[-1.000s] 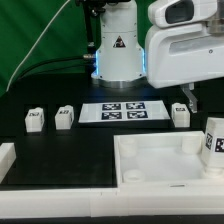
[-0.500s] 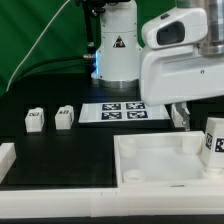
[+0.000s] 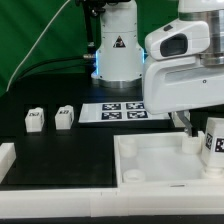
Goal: Assemble one leg
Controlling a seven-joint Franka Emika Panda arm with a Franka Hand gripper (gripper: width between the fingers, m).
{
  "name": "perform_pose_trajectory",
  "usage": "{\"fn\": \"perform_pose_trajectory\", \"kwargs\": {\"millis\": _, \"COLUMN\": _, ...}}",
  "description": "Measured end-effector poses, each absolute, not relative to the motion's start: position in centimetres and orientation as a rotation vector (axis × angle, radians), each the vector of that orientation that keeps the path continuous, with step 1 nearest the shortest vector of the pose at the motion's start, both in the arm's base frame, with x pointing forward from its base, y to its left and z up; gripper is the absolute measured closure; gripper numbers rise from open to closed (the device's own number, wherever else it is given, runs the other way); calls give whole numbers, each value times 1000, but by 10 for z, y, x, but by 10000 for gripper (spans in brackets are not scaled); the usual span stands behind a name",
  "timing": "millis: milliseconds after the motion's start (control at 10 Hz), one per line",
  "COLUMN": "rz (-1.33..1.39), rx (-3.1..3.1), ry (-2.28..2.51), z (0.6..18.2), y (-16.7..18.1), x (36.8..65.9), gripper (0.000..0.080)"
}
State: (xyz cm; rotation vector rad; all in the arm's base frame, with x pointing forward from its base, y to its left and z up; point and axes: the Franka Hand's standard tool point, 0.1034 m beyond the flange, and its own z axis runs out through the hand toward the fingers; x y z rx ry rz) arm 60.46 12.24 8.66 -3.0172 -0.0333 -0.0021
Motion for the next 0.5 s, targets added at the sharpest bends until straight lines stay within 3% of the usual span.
{"fn": "perform_pose_trajectory", "kwargs": {"millis": 100, "rz": -2, "rx": -3017, "ry": -47, "z": 87, "y": 121, "x": 605, "gripper": 263}}
{"fn": "perform_pose_trajectory", "kwargs": {"millis": 200, "rz": -3, "rx": -3017, "ry": -63, "z": 86, "y": 118, "x": 605, "gripper": 436}}
{"fn": "perform_pose_trajectory", "kwargs": {"millis": 500, "rz": -4, "rx": -3019, "ry": -79, "z": 87, "y": 111, "x": 607, "gripper": 498}}
